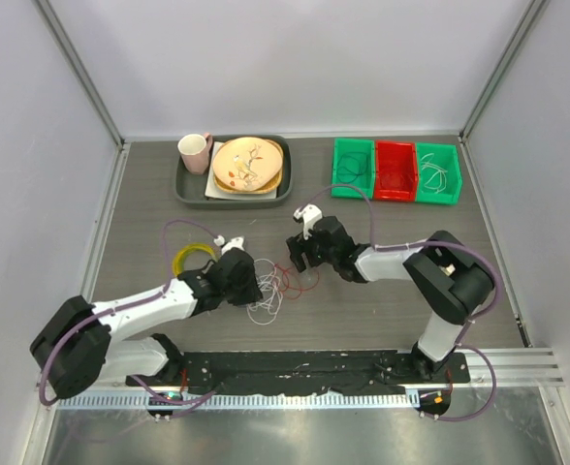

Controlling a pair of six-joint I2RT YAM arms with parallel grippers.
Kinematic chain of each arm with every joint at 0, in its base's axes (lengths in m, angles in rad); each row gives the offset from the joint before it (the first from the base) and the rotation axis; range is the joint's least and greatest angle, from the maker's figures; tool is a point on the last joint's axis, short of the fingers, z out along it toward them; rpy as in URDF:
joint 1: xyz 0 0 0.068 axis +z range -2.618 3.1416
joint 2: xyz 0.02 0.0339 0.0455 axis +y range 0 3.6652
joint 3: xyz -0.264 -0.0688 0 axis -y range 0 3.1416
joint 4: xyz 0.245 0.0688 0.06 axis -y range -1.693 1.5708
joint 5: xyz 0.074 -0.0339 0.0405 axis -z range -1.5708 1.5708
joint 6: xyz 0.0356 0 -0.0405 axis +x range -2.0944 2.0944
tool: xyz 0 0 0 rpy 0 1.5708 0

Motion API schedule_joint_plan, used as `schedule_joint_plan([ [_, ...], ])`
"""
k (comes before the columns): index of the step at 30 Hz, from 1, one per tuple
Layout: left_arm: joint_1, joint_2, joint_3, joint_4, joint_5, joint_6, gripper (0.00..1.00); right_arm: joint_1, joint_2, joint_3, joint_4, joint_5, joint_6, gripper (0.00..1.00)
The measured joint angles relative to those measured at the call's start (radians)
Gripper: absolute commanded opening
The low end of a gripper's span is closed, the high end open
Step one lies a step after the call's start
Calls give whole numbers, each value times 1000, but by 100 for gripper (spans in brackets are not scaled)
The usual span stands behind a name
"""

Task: Untangle the cables

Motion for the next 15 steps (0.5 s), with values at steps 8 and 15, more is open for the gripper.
schedule_joint_plan([
  [8,0,32,64,-36,-83,-6,0,0,57,28,123,60,21,1],
  [15,1,-181,76,-266,-278,-67,0,-2,-64,-46,109,321,127,1],
])
